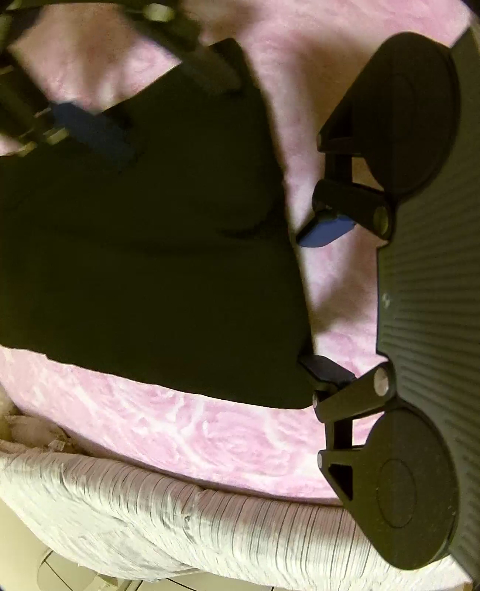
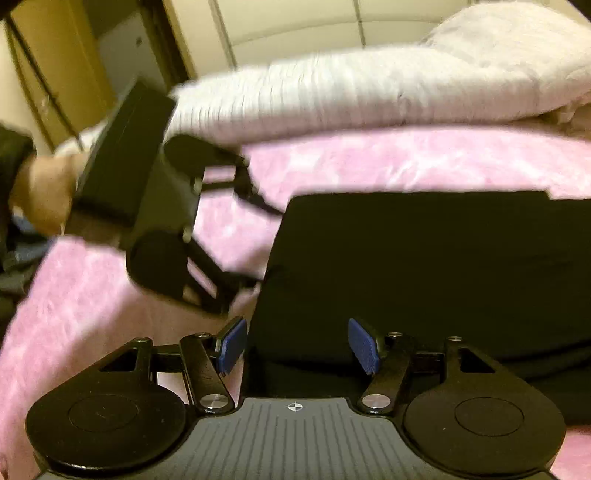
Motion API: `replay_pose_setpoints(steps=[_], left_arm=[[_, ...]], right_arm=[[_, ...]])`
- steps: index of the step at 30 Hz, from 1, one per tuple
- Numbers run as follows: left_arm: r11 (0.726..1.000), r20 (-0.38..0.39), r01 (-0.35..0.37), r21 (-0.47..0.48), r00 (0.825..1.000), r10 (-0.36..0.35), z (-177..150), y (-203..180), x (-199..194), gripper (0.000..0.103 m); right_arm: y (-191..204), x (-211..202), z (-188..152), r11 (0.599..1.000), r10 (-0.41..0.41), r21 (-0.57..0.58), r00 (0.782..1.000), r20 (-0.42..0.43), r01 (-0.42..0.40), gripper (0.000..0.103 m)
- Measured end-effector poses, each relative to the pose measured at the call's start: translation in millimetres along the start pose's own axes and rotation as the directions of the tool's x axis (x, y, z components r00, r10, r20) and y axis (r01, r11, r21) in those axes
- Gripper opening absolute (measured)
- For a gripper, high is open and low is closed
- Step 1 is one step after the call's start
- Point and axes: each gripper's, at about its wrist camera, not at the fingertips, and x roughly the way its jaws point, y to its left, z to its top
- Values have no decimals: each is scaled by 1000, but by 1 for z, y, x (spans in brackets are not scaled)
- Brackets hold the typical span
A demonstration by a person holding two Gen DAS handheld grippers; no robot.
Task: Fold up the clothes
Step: 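Grasp the strip end with the left gripper while the right gripper holds it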
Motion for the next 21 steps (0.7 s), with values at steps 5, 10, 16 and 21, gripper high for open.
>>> replay_pose_setpoints(steps=[5, 10, 16, 21], left_arm=[[994, 64, -66, 83, 996, 60, -8, -3, -12, 61], [964, 109, -87, 251, 992, 62, -5, -7, -2, 53], [934, 115, -71, 351, 993, 32, 2, -6, 16, 38], [932, 127, -56, 358, 992, 10, 1, 1, 21, 34]], right_arm=[[31, -8, -11, 983, -133, -136, 990, -47, 126, 64], [83, -12, -26, 921, -144, -365, 990, 4, 135, 64], [114, 45, -37, 830, -312, -494, 950, -26, 260, 26], [97, 14, -51, 872, -314, -404, 949, -29, 276, 8]])
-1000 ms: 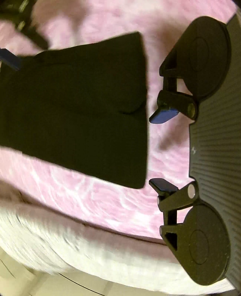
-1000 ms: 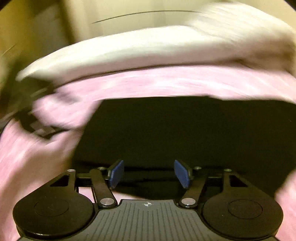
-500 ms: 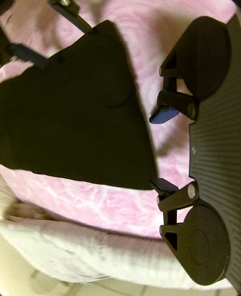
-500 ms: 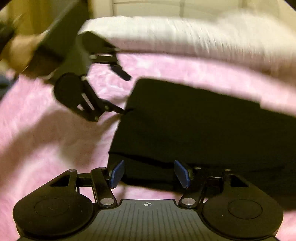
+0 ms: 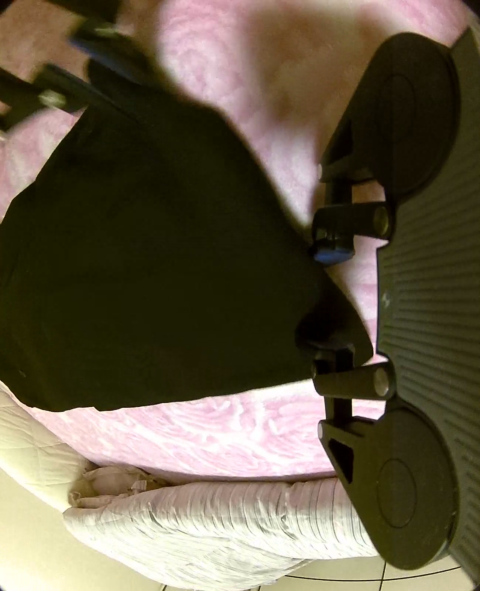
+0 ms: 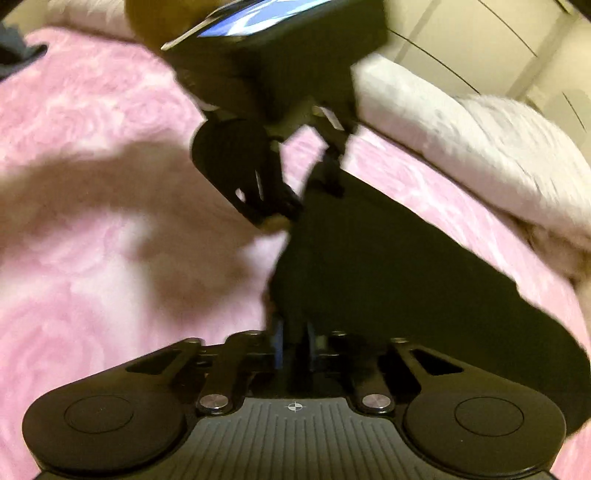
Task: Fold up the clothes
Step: 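Grasp the strip end with the left gripper while the right gripper holds it, then lift the strip end with both grippers and fold it back over the strip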
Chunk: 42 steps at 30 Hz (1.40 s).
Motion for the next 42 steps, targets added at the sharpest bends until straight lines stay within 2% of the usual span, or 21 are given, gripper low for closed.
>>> replay_pose_setpoints(steps=[4, 6, 8, 10, 12, 17, 18, 20, 22, 29, 30, 32, 33, 34, 37, 39, 40, 41, 42], left_arm=[[1000, 8, 7, 2, 1000, -7, -2, 3, 1, 35], [1000, 14, -1, 22, 1000, 1, -5, 3, -2, 36], [999, 23, -10, 51, 1000, 9, -7, -1, -3, 39], [998, 31, -14, 66, 999, 12, -8, -3, -3, 40], [998, 31, -14, 62, 999, 12, -7, -4, -1, 40], [999, 36, -29, 28, 999, 28, -9, -8, 0, 36], [999, 36, -32, 22, 999, 31, -9, -9, -1, 36], [999, 35, -34, 25, 999, 33, -9, -12, -3, 35], [999, 35, -35, 39, 999, 34, -8, -12, -4, 35], [999, 5, -20, 49, 1000, 19, -2, -14, -10, 31], [999, -1, -17, 48, 1000, 17, 0, -12, -9, 30], [999, -11, -13, 47, 1000, 13, 5, -9, -6, 28], [999, -17, -10, 44, 1000, 11, 6, -8, -4, 28], [999, -22, -8, 41, 1000, 9, 7, -6, -3, 27], [999, -43, -4, 37, 999, 6, 12, -2, 0, 24], [999, -57, -1, 34, 998, 3, 14, 0, 1, 23], [1000, -62, 0, 30, 998, 2, 16, 3, 0, 21], [1000, -66, 1, 25, 998, 1, 21, 9, -1, 19], [1000, -70, 1, 19, 998, 0, 25, 14, -2, 19]], right_arm=[[-2, -16, -10, 999, 36, 26, 999, -26, -36, 7], [0, -19, -2, 999, 35, 24, 999, -18, -35, 10], [6, -14, 6, 1000, 11, -6, 1000, -7, -11, 19], [17, -5, 12, 998, -17, -53, 1000, 6, 17, 48], [28, 5, 12, 994, -36, -101, 999, 6, 36, 56], [43, 31, 13, 984, -53, -167, 997, 58, 63, 55], [41, 32, 11, 983, -57, -171, 996, 66, 67, 51], [33, 30, 5, 983, -49, -171, 997, 66, 59, 24], [25, 28, -1, 984, -41, -171, 997, 67, 52, 14], [15, 12, -7, 980, -44, -189, 996, 72, 57, 13], [15, 9, -7, 980, -46, -192, 996, 73, 59, 15], [21, 6, -6, 971, -69, -223, 993, 95, 89, 38], [27, 7, -6, 965, -73, -245, 992, 106, 97, 56], [32, 9, -5, 959, -70, -267, 991, 115, 99, 60], [38, 24, -2, 942, -81, -313, 989, 126, 118, 60], [27, 33, 0, 957, -62, -274, 991, 114, 92, 59], [21, 38, 1, 964, -53, -254, 993, 109, 79, 37], [14, 39, 2, 971, -37, -231, 994, 103, 60, 22], [7, 37, 2, 978, -16, -207, 995, 98, 36, 15]])
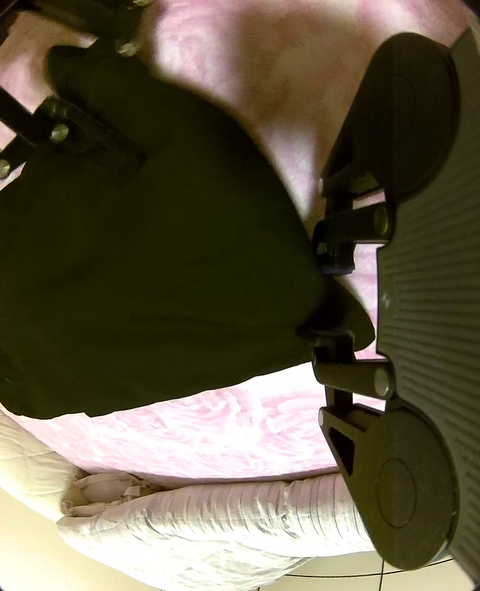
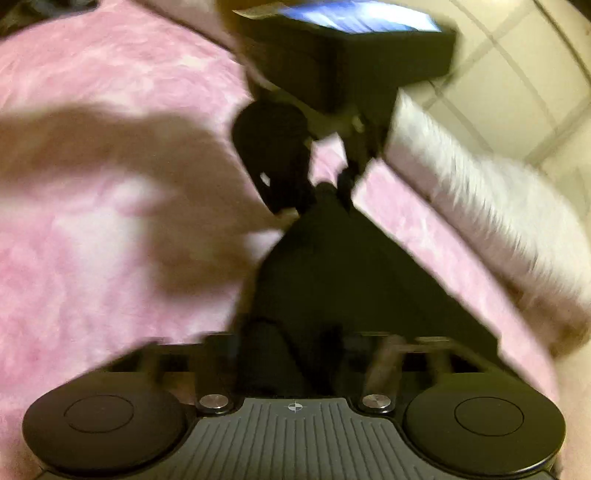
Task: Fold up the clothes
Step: 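Lift the strip end with both grippers and fold it back over the strip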
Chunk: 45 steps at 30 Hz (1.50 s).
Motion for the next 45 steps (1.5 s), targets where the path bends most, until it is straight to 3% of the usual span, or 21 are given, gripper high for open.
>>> replay_pose_setpoints(steps=[3, 9, 14, 18, 25, 28, 32, 35, 40, 43, 45], left_arm=[[1000, -11, 3, -17, 1000, -3, 12, 16, -5, 14], [998, -15, -25, -53, 1000, 25, 53, 62, -27, 10], [996, -12, -58, -63, 998, 57, 102, 101, -37, 9], [994, -9, -83, -70, 997, 83, 141, 132, -45, 9], [987, 33, -140, -81, 989, 143, 193, 161, -54, 9], [985, 52, -150, -87, 987, 155, 223, 178, -40, 9], [986, 65, -143, -86, 987, 149, 264, 196, -25, 9], [989, 71, -122, -79, 989, 128, 309, 216, 11, 9], [994, 80, -85, -67, 993, 90, 386, 250, 78, 8], [996, 85, -62, -59, 994, 67, 432, 270, 118, 9], [992, 72, -31, -119, 997, 40, 450, 275, 147, 13]], right_arm=[[-27, -17, 0, 993, 57, 98, 998, 26, -59, 6], [-101, -54, 3, 942, 104, 310, 989, 100, -131, 5], [-167, -81, -7, 875, 126, 447, 978, 165, -188, 5], [-210, -103, -19, 826, 114, 527, 975, 192, -201, 5], [-263, -127, -37, 809, 46, 569, 982, 183, -144, 5], [-286, -133, -49, 799, 29, 589, 985, 172, -126, 5], [-325, -137, -78, 753, 14, 647, 986, 166, -120, 5], [-362, -137, -104, 722, 18, 676, 981, 191, -145, 5], [-447, -123, -170, 617, 42, 763, 976, 215, -195, 5], [-498, -109, -216, 580, 39, 794, 979, 198, -184, 5], [-531, -91, -252, 540, 48, 824, 983, 177, -175, 5]])
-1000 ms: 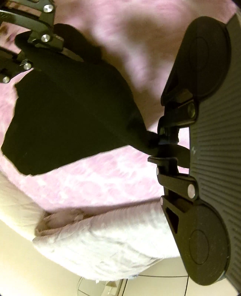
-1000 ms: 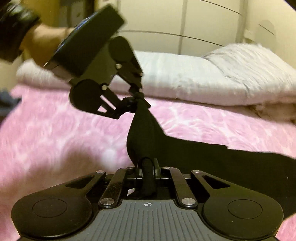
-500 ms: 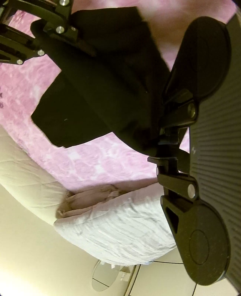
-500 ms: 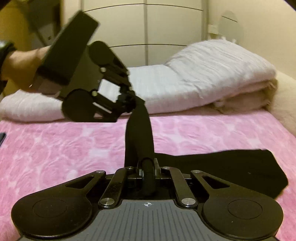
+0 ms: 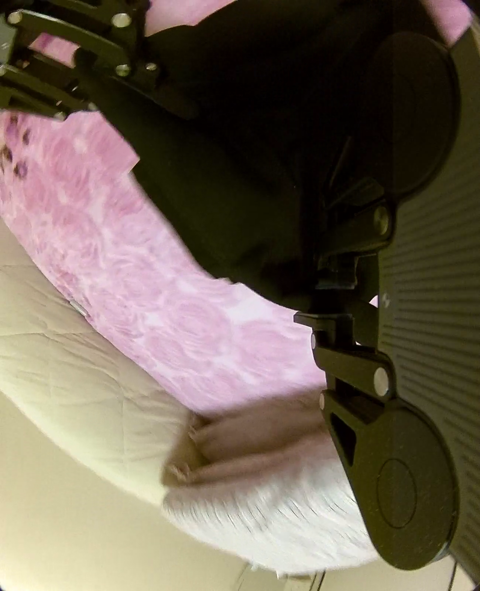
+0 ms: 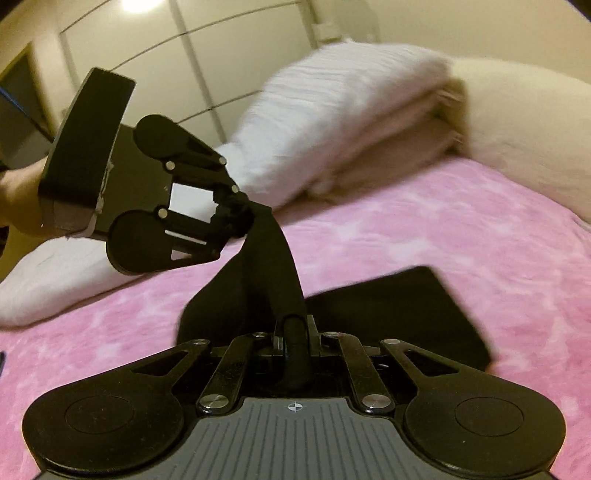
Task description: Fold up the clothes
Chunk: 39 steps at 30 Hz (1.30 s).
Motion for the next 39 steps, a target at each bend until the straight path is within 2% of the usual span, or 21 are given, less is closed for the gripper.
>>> replay_pose_setpoints(steps=[2, 4, 5, 6, 7, 10, 15, 19, 20, 21, 23, 25, 26, 29, 30, 32, 34, 36, 39], left_arm=[[997, -18, 28, -77, 999, -29, 12, -1, 31, 26], [987, -33, 54, -154, 998, -60, 25, -1, 61, 26], [981, -31, 61, -185, 997, -68, 24, -3, 67, 26], [975, -27, 64, -214, 997, -71, 18, -6, 65, 27], [966, -31, 64, -249, 997, -74, 9, -7, 64, 28], [929, -54, 63, -366, 995, -88, -18, -9, 61, 28], [830, -86, 59, -554, 988, -127, -64, -3, 54, 29], [772, -33, 85, -630, 990, -135, -66, 14, 65, 29], [757, -25, 86, -647, 991, -134, -64, 20, 71, 29], [746, -18, 90, -660, 991, -135, -61, 25, 78, 29], [725, -5, 108, -680, 988, -152, -55, 34, 93, 29], [702, -5, 138, -699, 980, -198, -50, 41, 110, 29], [695, -5, 153, -703, 975, -221, -47, 42, 117, 27], [681, -10, 198, -705, 957, -289, -40, 44, 135, 5], [683, 0, 200, -702, 960, -281, -37, 45, 135, 0], [697, 33, 190, -691, 972, -232, -30, 50, 126, 0], [710, 67, 179, -681, 981, -182, -23, 55, 117, 0], [715, 58, 178, -676, 980, -190, -20, 54, 126, 0], [711, -3, 155, -686, 976, -216, -24, 42, 148, 4]], right_arm=[[-57, 21, -4, 993, 3, 115, 998, -57, 4, 7], [-111, 44, -17, 963, 5, 267, 992, -127, 29, 28], [-130, 46, -25, 938, -1, 343, 990, -138, 49, 28], [-145, 43, -33, 912, 14, 408, 993, -118, 35, 29], [-152, 36, -38, 897, 32, 441, 996, -82, 8, 31], [-153, 16, -49, 884, 14, 467, 999, -40, 6, 36], [-137, 8, -45, 883, 7, 469, 1000, -11, -1, 43], [-134, 35, -29, 885, 6, 465, 998, -59, 22, 42], [-135, 42, -25, 887, -4, 460, 997, -79, 40, 38], [-135, 46, -22, 889, -17, 454, 995, -99, 61, 21], [-134, 46, -17, 894, -40, 439, 991, -126, 92, 16], [-134, 44, -15, 898, -31, 433, 992, -119, 80, 13], [-134, 44, -13, 900, -27, 431, 993, -115, 74, 12], [-134, 41, -10, 905, -13, 422, 994, -105, 57, 9], [-134, 41, -8, 906, -9, 419, 995, -102, 51, 8], [-132, 36, -4, 916, 0, 401, 997, -83, 34, 7], [-130, 23, 3, 936, -21, 350, 999, -26, 28, 7], [-137, 19, 0, 930, -40, 365, 999, -3, 38, 7], [-156, 41, -20, 898, -37, 435, 996, -75, 67, 8]])
